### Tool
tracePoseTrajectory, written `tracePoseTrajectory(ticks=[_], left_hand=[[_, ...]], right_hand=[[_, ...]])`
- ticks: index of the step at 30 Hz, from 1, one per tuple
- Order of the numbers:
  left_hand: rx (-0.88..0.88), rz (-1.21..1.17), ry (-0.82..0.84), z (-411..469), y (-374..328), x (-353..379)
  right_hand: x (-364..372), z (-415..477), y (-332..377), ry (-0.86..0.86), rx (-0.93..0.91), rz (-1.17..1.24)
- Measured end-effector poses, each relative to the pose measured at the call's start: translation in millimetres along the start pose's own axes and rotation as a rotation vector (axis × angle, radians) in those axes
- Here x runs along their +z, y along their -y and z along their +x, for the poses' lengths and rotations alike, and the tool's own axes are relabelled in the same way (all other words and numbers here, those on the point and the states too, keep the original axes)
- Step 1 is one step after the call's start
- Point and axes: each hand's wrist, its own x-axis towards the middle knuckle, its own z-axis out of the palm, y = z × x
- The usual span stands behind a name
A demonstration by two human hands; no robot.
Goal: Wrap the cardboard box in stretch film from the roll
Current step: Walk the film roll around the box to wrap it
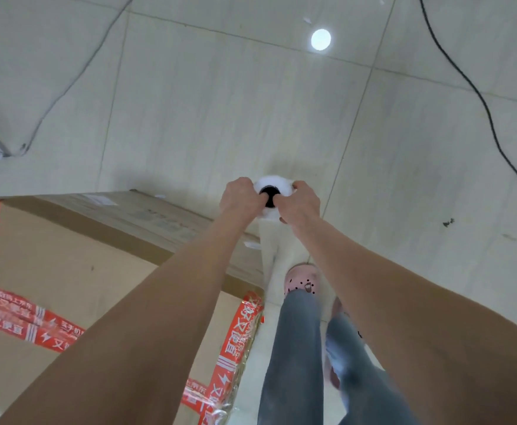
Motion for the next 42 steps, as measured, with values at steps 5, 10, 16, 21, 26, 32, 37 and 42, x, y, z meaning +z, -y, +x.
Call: tracePoseTrajectory(ticks=[5, 10, 16, 21, 26, 32, 37, 42], left_hand=[[0.164, 0.146, 0.002, 4, -6, -8], [0.224, 0.278, -0.009, 12, -25, -14], [0.099, 0.168, -0.069, 21, -18, -22], [-0.13, -0.15, -0.107, 29, -10, -36], [-0.306, -0.39, -0.145, 35, 3, -48], [-0.254, -0.228, -0.134, 42, 6, -63], [0.029, 0.16, -0.113, 56, -14, -75], [0.092, 0.315, -0.084, 62, -18, -80]], right_hand=[[5, 3, 2, -0.014, -0.022, -0.066], [-3, 7, 17, 0.033, -0.055, -0.216], [-12, 14, 52, 0.036, -0.16, -0.481], [0, 16, 79, 0.036, -0.302, -0.443], [19, 22, 97, 0.111, -0.302, -0.449], [33, 27, 109, 0.163, -0.276, -0.434], [33, 24, 114, 0.207, -0.194, -0.35], [34, 28, 119, 0.214, -0.209, -0.456]])
